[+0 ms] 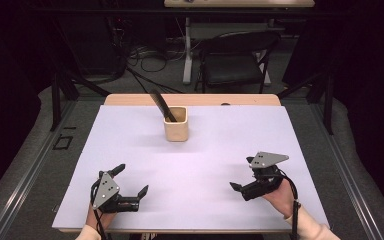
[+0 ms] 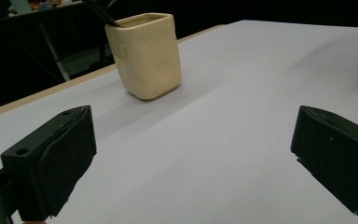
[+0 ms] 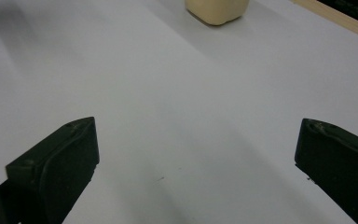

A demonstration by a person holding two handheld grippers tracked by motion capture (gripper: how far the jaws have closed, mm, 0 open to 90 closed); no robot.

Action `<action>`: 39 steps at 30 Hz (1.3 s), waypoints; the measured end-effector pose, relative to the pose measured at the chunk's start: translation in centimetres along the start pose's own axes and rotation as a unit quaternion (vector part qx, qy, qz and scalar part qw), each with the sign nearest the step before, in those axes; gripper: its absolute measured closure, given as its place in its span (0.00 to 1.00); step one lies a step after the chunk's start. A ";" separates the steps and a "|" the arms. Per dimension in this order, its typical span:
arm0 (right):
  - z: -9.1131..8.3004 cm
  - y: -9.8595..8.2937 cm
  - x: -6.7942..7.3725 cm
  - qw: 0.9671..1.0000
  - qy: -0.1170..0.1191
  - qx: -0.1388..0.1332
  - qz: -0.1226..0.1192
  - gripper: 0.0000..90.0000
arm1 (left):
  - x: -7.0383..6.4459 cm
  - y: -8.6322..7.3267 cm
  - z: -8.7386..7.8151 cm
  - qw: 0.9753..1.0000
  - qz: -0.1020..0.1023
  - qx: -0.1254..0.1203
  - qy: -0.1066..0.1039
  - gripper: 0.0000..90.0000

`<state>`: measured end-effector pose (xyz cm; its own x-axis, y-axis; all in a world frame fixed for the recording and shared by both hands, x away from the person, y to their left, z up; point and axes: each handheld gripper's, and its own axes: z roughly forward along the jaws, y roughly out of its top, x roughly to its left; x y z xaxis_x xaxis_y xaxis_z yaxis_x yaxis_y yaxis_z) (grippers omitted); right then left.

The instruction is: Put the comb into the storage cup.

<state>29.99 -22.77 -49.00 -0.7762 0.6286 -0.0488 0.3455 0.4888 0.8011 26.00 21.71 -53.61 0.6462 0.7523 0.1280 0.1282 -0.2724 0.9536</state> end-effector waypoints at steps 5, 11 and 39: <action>-0.5 -0.8 0.1 1.000 -0.004 -0.004 0.006 0.00 | 0.0 0.0 0.0 1.000 0.001 0.001 -0.001 0.00; -1.0 -1.7 0.3 1.000 -0.012 -0.009 0.004 0.00 | 0.0 0.0 0.0 1.000 0.001 0.001 -0.001 0.00; -3.4 -3.8 1.3 0.998 -0.044 -0.049 -0.009 0.00 | 0.0 0.0 0.0 1.000 0.002 0.004 0.002 0.00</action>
<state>25.87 -25.80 -50.07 -0.7310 0.6731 -0.1122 0.2758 0.4418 0.8537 26.01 21.77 -53.63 0.6443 0.7531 0.1332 0.1306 -0.2799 0.9511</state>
